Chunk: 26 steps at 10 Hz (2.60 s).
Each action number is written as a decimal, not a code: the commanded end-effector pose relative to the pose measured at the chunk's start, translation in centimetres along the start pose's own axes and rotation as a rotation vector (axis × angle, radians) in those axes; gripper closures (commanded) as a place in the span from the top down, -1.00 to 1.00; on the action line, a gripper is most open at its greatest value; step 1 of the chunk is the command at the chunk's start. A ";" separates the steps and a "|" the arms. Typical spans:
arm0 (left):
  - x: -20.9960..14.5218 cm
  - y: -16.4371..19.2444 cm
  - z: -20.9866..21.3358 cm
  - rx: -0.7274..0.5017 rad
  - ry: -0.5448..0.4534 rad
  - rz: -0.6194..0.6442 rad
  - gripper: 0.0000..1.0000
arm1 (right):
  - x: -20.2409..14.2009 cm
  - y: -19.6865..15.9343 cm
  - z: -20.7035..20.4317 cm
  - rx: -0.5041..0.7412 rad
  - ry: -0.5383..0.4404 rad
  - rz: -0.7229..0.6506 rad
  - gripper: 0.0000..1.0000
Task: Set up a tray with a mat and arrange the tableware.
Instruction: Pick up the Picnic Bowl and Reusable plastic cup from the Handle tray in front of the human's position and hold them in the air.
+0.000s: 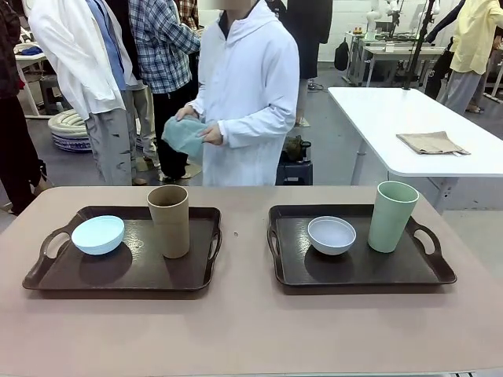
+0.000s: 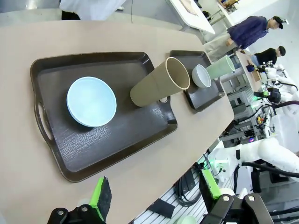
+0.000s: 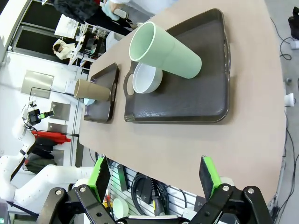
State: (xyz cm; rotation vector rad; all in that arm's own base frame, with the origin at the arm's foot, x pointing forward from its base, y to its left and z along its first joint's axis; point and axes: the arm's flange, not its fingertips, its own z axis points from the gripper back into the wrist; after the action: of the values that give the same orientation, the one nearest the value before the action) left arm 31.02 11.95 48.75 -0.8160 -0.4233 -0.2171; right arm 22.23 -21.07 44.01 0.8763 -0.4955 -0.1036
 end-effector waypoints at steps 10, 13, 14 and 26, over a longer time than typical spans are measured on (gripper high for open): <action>0.2 -0.2 -0.1 -0.009 -0.012 0.003 1.00 | 0.2 -0.2 -0.1 0.024 -0.010 0.009 1.00; 0.2 -0.2 -0.1 -0.009 -0.012 0.003 1.00 | 0.2 -0.2 -0.1 0.024 -0.010 0.009 1.00; 0.2 -0.2 -0.1 -0.009 -0.012 0.003 1.00 | 0.2 -0.2 -0.1 0.024 -0.010 0.009 1.00; 0.2 -0.2 -0.1 -0.009 -0.012 0.003 1.00 | 0.2 -0.2 -0.1 0.024 -0.010 0.009 1.00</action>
State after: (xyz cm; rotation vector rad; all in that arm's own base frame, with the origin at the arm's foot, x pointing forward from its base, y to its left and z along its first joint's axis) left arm 31.02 11.95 48.75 -0.8160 -0.4233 -0.2172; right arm 22.23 -21.06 44.01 0.8765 -0.4950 -0.1034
